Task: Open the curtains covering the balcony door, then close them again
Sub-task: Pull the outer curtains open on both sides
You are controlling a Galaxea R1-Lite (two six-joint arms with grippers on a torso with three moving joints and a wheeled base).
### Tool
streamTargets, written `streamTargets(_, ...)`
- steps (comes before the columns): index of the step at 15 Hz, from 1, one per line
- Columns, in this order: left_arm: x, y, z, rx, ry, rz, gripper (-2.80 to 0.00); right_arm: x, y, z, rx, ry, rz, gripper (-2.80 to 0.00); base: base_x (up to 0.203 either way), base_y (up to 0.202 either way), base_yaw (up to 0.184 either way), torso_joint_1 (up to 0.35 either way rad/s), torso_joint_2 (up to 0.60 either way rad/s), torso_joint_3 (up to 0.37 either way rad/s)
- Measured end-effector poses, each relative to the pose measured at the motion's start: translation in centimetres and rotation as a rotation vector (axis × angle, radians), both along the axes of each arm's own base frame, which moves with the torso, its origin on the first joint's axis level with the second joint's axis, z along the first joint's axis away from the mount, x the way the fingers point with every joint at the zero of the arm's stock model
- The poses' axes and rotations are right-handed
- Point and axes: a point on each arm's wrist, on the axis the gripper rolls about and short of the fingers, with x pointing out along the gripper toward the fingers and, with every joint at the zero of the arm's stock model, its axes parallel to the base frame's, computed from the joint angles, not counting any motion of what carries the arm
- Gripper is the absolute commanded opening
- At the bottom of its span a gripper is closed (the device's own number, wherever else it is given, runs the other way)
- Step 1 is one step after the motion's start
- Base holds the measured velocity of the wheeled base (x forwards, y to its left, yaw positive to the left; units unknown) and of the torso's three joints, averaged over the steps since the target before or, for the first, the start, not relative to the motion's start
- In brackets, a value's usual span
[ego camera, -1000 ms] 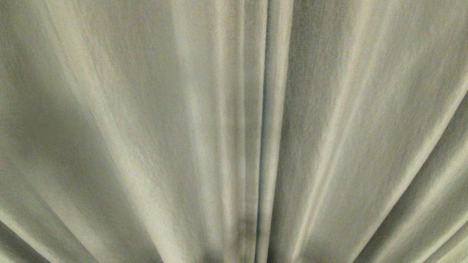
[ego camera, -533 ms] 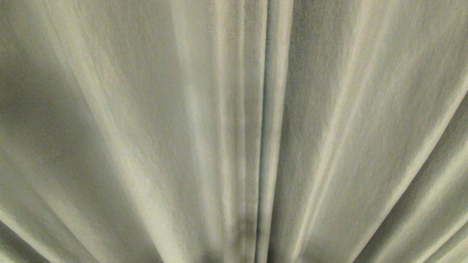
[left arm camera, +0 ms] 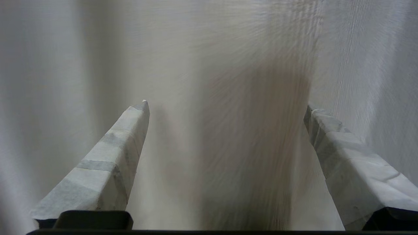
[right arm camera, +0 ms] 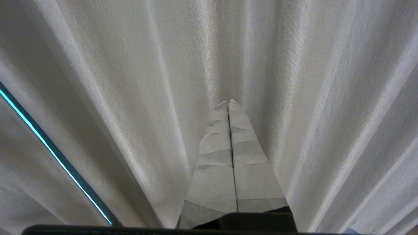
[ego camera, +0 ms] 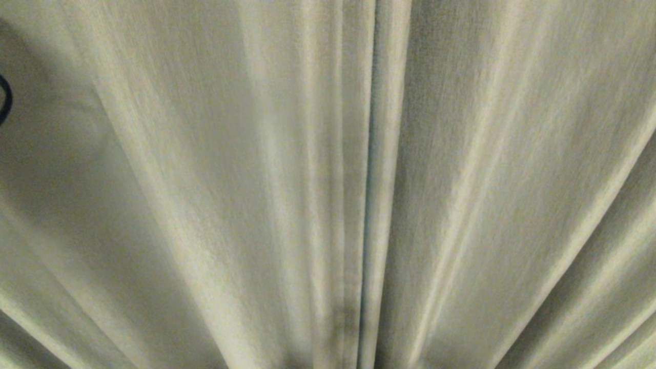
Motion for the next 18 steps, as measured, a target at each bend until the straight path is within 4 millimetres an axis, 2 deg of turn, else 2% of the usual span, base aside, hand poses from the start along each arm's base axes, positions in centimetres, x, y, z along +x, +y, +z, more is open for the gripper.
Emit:
streamTargets(1,1.1,0.3,0.0,-0.001,-0.007,-0.010,0.00,0.0,0.0,0.0,0.000,0.000,0.000,-2.80,0.000,0.000,0.000,0.000,0.00,0.000)
streamTargets(2,2.2,0.6,0.0,-0.003,-0.010,-0.021,-2.80,0.0,0.0,0.0,0.000,0.000,0.000,-2.80,0.000,0.000,0.000,0.000,0.00,0.000)
streamTargets(5,4.4,1.1,-0.7,-0.007,0.022,-0.051,-2.80,0.0,0.0,0.0,0.000,0.000,0.000,-2.80,0.000,0.000,0.000,0.000,0.00,0.000)
streamTargets(9,5.4,1.3,-1.4,0.001,0.053,-0.084,-2.80,0.0,0.0,0.0,0.000,0.000,0.000,-2.80,0.000,0.000,0.000,0.000,0.00,0.000)
streamTargets(14,4.9,2.8,-1.2,0.009,0.051,-0.047,-2.80,0.0,0.0,0.0,0.000,0.000,0.000,-2.80,0.000,0.000,0.000,0.000,0.00,0.000)
streamTargets(18,3.0,4.0,-0.4,0.021,0.025,-0.057,-2.80,0.0,0.0,0.0,0.000,0.000,0.000,-2.80,0.000,0.000,0.000,0.000,0.00,0.000)
